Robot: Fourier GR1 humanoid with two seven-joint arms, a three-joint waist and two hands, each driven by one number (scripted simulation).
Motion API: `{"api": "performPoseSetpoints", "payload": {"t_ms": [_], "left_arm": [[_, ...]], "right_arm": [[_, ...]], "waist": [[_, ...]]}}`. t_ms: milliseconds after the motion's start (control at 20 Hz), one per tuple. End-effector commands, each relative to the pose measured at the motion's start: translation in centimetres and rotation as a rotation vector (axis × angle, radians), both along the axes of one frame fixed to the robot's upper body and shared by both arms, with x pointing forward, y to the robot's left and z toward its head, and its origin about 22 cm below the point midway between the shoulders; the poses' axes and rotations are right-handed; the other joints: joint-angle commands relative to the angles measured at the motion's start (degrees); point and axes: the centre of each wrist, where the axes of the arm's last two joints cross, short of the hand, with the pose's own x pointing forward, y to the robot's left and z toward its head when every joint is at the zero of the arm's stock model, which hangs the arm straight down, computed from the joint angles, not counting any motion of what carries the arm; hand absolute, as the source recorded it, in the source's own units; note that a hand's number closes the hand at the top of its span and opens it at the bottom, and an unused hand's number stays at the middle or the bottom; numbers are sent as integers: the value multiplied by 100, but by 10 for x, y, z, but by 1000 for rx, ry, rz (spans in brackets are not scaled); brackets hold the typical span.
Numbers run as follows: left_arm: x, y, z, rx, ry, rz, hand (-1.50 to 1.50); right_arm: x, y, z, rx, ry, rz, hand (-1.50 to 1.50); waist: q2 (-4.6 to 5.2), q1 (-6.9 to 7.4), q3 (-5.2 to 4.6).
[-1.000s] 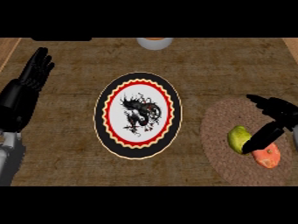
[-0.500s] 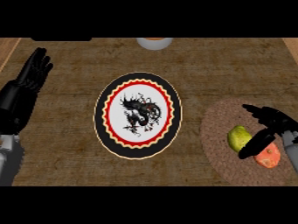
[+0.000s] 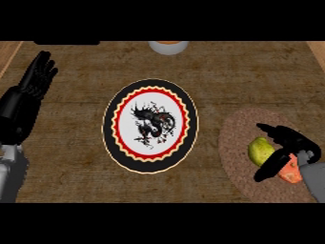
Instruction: Pick the pear from the placemat and place it in the plate
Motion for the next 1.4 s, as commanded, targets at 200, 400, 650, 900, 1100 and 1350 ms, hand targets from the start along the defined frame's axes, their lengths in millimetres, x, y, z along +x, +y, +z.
{"api": "performPoseSetpoints", "payload": {"t_ms": [200, 400, 650, 900, 1100, 1350], "left_arm": [[-5, 5, 6, -2, -2, -6, 0], [0, 1, -5, -7, -5, -15, 0], [3, 14, 7, 5, 4, 49, 0], [-8, 21, 2, 5, 9, 62, 0], [-4, 24, 10, 2, -1, 30, 0], [-7, 3, 2, -1, 8, 28, 0]], "right_arm": [[-3, 18, -31, -12, -150, -38, 150], [15, 16, -22, -150, -263, -38, 150], [-86, -5, -42, -510, -291, -69, 150], [-141, 0, -31, -698, -466, -106, 150], [-177, 21, 0, -704, -602, -136, 150], [-196, 69, 57, -543, -836, -119, 150]], "waist": [[23, 41, 25], [29, 40, 22], [-103, -385, 4], [-95, -351, 0], [-36, -262, 7], [-51, -223, 7]]}}
